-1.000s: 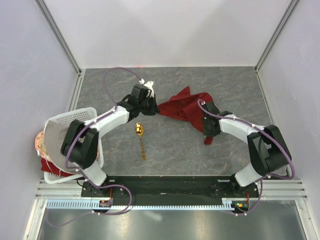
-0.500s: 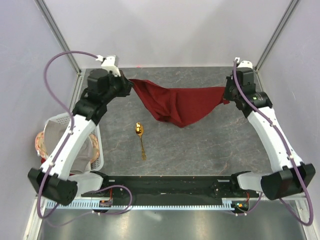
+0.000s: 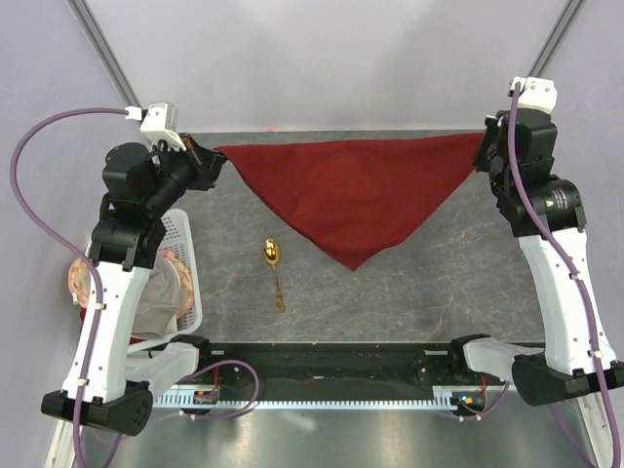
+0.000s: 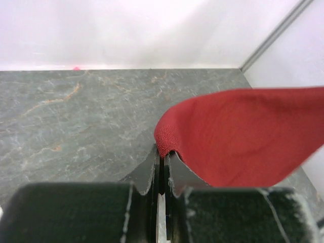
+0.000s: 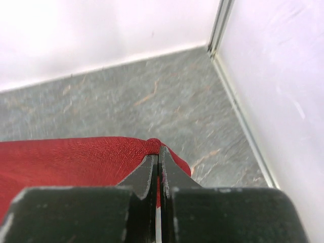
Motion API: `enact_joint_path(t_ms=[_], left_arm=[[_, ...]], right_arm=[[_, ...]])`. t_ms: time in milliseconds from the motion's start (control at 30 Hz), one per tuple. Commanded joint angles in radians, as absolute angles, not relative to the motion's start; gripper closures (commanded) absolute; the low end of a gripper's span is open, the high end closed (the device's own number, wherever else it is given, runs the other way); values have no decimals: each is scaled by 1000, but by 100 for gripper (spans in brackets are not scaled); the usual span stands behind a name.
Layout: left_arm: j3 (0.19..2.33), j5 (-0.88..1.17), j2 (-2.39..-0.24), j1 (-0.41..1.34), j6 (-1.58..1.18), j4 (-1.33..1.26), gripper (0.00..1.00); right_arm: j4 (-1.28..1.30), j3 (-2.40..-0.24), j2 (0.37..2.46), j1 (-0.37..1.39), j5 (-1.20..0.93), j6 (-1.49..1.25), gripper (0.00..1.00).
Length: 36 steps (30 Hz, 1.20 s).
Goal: Fold the napkin, place the utensils inside, and roll it up
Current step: Flatten the napkin out
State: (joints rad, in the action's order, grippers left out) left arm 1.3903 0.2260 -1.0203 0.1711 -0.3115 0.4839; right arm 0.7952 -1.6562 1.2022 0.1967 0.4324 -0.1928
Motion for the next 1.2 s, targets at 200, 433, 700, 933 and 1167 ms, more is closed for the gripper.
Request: enact_joint_path(t_ms=[200,433,700,933,1167], left_arm=[[1218,452,-1141,153,-342,443,98],[1054,531,-1264,153,-328,429,98],[996,483,-1270,155,-256,462,98],[1002,534,-1296,156,-264,463,98],[993,509,-1279,156,-261,465,98]], right_arm=[[635,-1755,1501,45,372,-115,100],[762,-2040,1942,40,148,-132,40],[528,-1257,1580,175,20,-248,38],[445,-950,1398,340,-61,-344,52],[477,-897,1440,417,-43,-339,57]])
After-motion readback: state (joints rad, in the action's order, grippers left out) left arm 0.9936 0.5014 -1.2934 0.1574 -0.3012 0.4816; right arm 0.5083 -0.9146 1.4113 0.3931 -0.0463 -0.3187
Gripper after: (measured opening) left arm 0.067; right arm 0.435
